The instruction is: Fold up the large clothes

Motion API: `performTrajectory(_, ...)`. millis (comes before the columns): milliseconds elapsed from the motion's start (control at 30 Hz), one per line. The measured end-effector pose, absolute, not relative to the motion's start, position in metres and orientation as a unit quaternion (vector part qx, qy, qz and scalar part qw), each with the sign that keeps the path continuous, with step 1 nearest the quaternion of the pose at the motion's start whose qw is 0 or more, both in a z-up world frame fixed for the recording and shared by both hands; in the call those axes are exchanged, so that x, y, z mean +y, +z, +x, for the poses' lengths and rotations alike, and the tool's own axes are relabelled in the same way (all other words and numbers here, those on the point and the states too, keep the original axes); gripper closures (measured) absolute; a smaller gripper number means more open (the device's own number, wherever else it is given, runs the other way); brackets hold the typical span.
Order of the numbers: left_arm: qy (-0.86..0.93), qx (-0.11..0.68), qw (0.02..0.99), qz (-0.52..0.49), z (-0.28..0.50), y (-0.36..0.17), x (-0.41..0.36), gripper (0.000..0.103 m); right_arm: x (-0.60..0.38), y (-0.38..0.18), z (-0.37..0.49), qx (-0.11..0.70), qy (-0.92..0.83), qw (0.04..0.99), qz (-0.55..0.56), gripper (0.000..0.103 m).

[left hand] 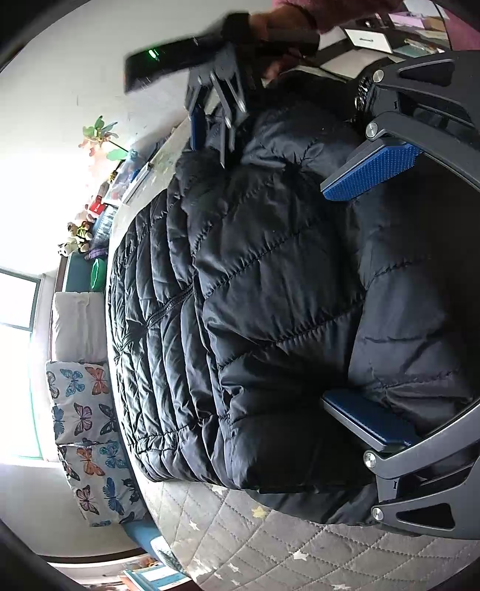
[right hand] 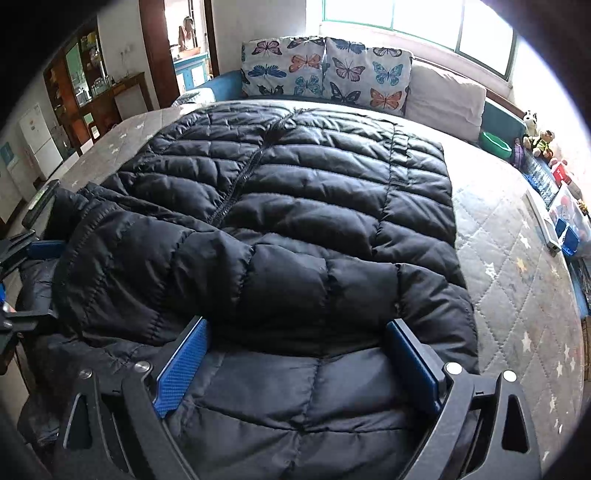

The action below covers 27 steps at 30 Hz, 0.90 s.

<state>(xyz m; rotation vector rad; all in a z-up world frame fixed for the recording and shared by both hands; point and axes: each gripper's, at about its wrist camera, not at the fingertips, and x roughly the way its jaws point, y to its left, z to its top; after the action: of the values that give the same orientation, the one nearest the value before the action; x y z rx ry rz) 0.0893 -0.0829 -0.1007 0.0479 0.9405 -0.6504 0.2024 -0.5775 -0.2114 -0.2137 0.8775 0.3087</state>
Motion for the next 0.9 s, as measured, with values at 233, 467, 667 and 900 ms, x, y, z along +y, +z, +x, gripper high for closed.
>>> performTrajectory(233,-0.305,0.44,0.844,0.037,0.088,-0.102,-0.085,0.0,-0.59,-0.21,0.179,0.426,0.144,0.885,-0.121,0.0)
performTrajectory(467,-0.293,0.431,0.848,0.093,0.065,-0.079,-0.088,0.0,-0.596,-0.224,0.183,0.429,0.147,0.886,-0.099,0.0)
performTrajectory(667,-0.374,0.429,0.818,0.081,0.008,-0.052,-0.073,0.0,-0.606,-0.187,0.15,0.388,0.157,0.903,-0.097,0.0)
performTrajectory(900,-0.423,0.471,0.767,0.106,-0.053,-0.071,-0.085,0.0,-0.607,-0.173,0.093,0.352,0.175,0.906,-0.155,0.0)
